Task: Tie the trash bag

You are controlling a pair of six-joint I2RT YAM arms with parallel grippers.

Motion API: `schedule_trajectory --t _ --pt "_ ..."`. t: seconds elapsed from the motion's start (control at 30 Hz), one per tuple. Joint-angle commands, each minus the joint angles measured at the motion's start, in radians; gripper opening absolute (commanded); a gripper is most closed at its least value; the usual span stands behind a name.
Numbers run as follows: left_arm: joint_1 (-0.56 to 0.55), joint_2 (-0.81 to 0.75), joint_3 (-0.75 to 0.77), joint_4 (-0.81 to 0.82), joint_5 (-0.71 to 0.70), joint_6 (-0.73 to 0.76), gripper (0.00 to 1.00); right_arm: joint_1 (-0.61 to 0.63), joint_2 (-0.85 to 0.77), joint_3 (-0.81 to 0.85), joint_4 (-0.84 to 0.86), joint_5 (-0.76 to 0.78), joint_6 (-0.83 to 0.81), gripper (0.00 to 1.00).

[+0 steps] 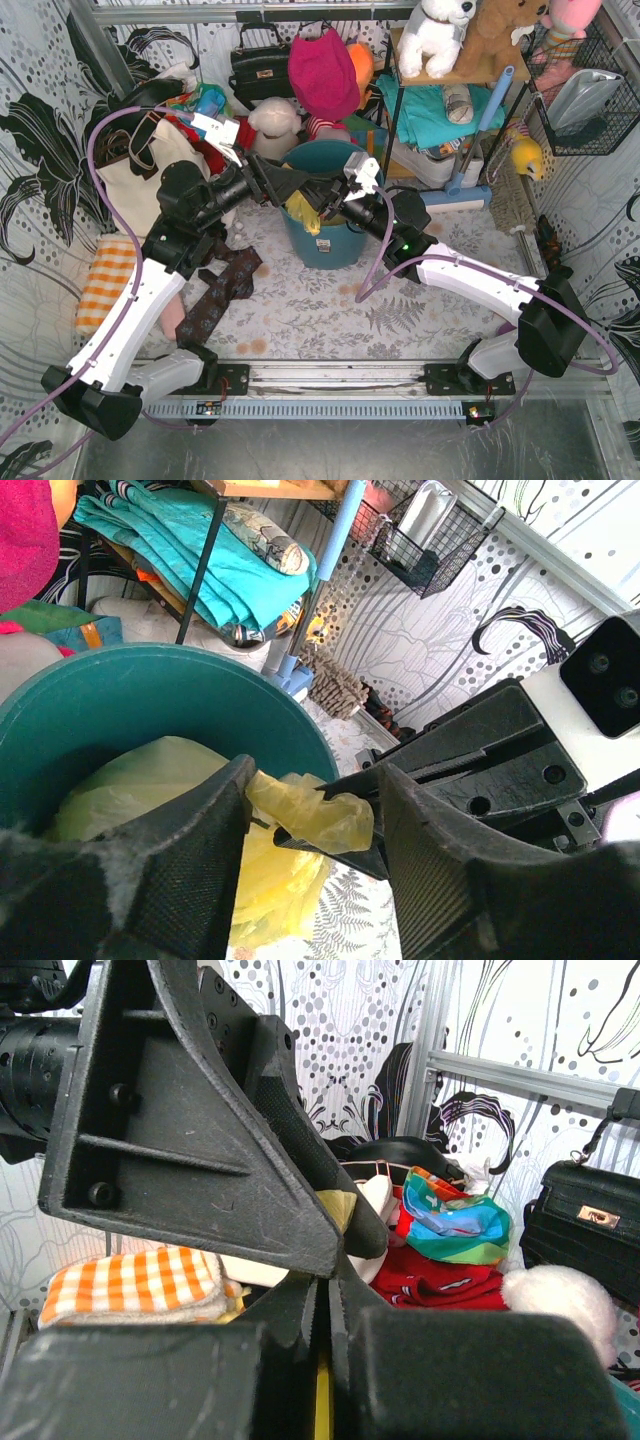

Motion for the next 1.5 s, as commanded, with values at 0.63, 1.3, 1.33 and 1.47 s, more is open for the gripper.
schedule_trajectory --t 0.63,1.3,1.33,1.47 --pt "0.002 -0.032 0.014 -0.036 -0.042 0.025 0.52 0.003 -0.006 0.012 0.079 -0.019 0.023 0.0" --pt "0.002 -0.034 0.002 0.029 -0.066 -0.039 0.0 0.003 -0.087 0.027 -0.102 0.026 0.132 0.41" --pt "0.002 -0.034 0.002 0.024 -0.074 -0.036 0.0 0.004 -0.11 0.029 -0.152 0.048 0.161 0.46" --pt "0.003 -0.03 0.001 0.022 -0.091 -0.036 0.0 0.004 -0.206 0.041 -0.365 0.145 0.279 0.49"
